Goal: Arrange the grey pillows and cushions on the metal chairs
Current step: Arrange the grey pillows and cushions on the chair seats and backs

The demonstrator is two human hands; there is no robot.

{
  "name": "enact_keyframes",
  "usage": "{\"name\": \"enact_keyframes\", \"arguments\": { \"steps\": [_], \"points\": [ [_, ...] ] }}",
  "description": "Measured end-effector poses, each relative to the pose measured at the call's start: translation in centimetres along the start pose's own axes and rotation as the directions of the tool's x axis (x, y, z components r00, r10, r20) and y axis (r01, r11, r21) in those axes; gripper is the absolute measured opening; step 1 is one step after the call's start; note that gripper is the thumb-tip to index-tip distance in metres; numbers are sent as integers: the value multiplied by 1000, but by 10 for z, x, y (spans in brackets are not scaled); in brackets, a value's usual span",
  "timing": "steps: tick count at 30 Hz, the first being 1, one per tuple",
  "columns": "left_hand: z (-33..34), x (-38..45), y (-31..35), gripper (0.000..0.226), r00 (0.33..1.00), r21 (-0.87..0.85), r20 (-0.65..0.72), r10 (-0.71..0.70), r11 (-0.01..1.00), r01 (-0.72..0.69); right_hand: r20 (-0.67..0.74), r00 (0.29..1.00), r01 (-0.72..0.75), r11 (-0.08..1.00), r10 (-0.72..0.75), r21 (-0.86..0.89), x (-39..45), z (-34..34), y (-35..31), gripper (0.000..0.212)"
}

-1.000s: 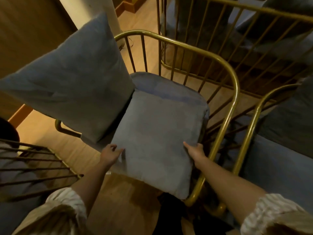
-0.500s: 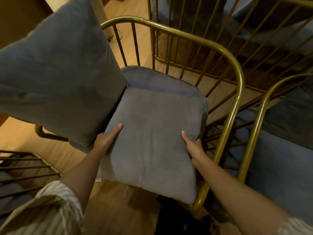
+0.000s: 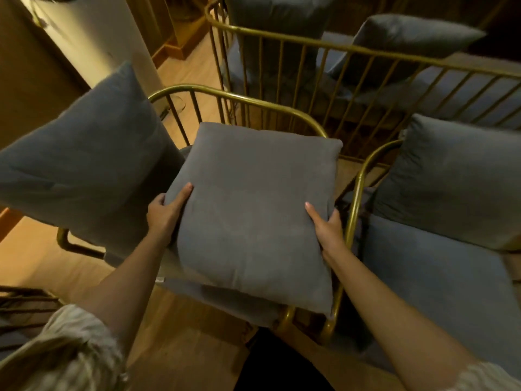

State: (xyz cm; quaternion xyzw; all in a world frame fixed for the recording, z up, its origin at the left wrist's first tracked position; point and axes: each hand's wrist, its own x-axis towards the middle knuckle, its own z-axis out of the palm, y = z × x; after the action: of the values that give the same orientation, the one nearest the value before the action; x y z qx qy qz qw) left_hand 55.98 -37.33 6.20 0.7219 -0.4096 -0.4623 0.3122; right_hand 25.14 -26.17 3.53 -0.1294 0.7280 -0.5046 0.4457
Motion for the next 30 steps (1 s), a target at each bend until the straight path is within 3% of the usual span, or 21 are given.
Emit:
{"name": "enact_keyframes", "arguments": {
  "steps": [2,6,10,13,15,18,21,23,25,27,29,30],
  "points": [
    [16,-23,12,57,999,-76,45,20,997,-16,-23,999,42,999,-41,29,-9,-34,-13,80],
    [60,-70,27,61,984,-134,176,-32,989,56,-82,989,127,991,-123,41,-24,-113,-29,72],
    [118,-127,39,35,933,-131,358,-50,986,103,-186,974,135,990,-125,40,-36,-209,-24,69],
    [163,-166,35,51,854,-93,516,-66,987,132,-282,954,115,993,-101,35,-47,-284,-8,81],
    [197,-194,31,43,800,-60,596,-72,989,134,-331,940,98,995,-84,26,-55,-333,5,90],
    [243,-231,16,35,717,4,692,-85,993,114,-352,934,60,998,-54,7,-63,-398,20,83],
    [281,-259,-2,80,574,81,809,-125,992,101,-325,944,53,998,-58,-24,-61,-451,36,107],
    [299,-276,-16,86,477,189,864,-161,982,-10,-247,969,6,996,-28,-92,-64,-462,43,93],
    [313,-290,-35,103,503,280,844,-188,953,-115,-189,981,-101,954,48,-282,-66,-461,56,85],
    [317,-297,-49,118,591,367,779,-209,916,-160,-193,973,-213,793,122,-570,-62,-452,76,107],
    [313,-298,-57,112,619,375,761,-196,911,-172,-224,965,-257,653,135,-712,-61,-441,89,117],
    [308,-299,-59,107,608,370,767,-206,916,-156,-237,964,-258,649,122,-716,-63,-434,89,117]
  ]
}}
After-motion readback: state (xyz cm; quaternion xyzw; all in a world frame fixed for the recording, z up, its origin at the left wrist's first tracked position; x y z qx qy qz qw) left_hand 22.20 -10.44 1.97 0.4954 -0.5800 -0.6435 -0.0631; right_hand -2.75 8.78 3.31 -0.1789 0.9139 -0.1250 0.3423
